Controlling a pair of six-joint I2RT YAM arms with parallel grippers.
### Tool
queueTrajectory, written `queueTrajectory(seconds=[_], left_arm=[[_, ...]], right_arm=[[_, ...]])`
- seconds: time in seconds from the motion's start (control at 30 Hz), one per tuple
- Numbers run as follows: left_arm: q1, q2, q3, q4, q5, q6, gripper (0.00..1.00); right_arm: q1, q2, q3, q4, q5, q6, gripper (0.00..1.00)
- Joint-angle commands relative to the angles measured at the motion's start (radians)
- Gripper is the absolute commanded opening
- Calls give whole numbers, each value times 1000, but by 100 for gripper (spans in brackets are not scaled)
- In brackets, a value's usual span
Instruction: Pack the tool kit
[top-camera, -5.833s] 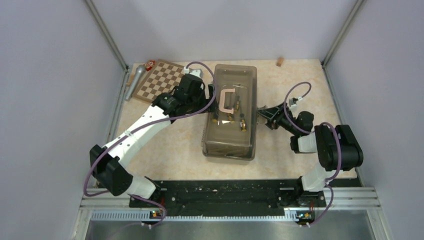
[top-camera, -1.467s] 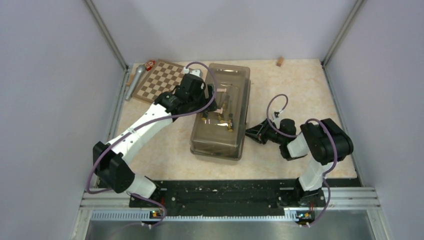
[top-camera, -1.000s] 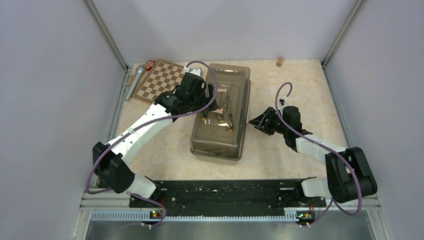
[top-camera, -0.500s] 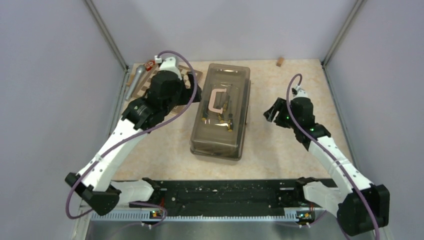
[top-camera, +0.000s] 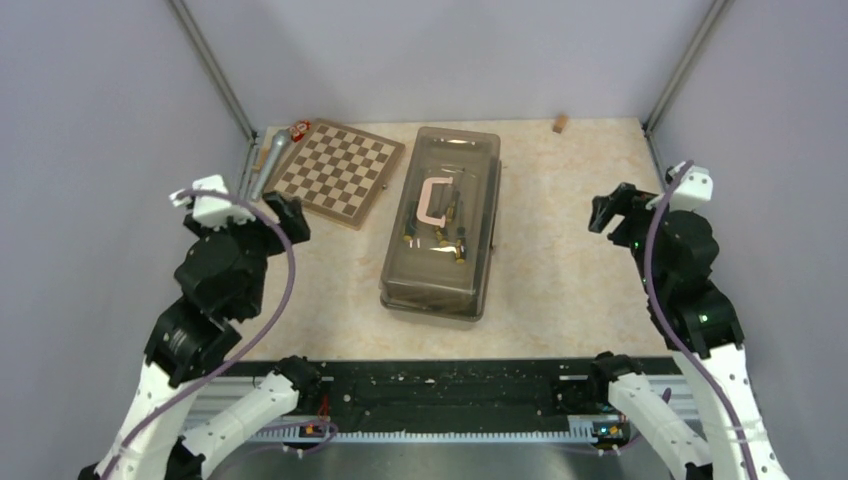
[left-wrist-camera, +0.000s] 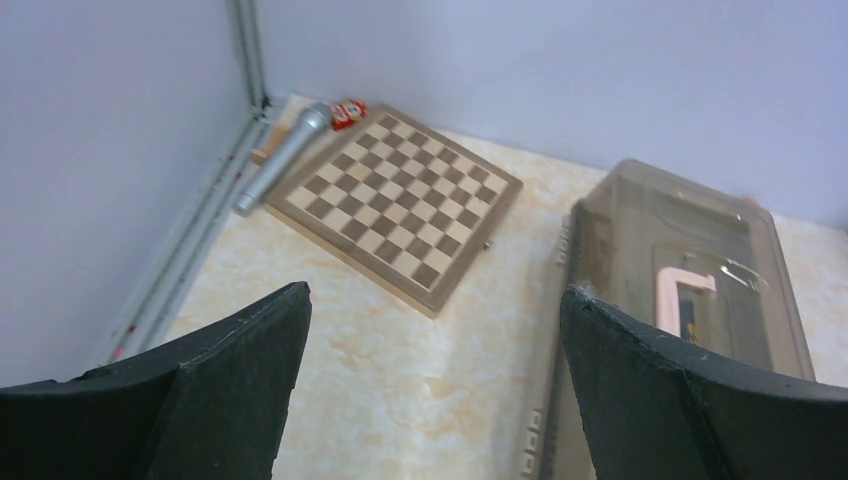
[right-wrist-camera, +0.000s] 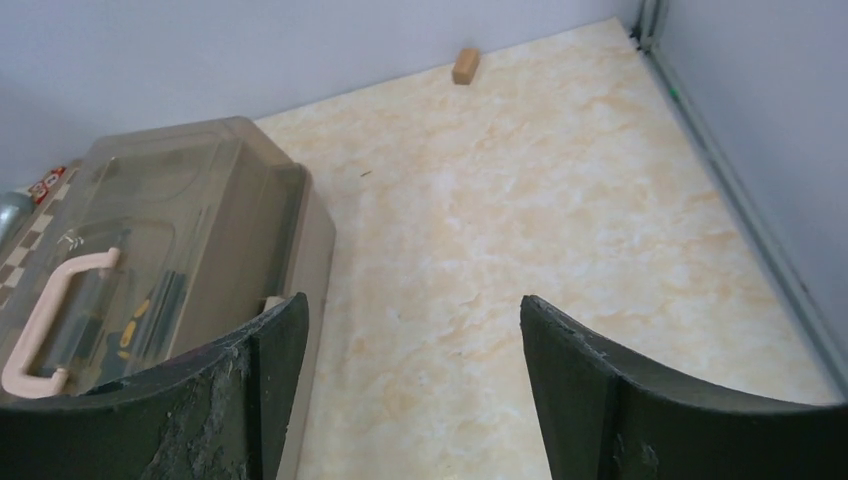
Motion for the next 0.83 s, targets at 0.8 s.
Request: queueTrajectory(seconds=[0.8], left_arm=[[5,-400,-147,162,-294,173,99]], right_arm=[[10,-275,-3,72,187,-162,99]])
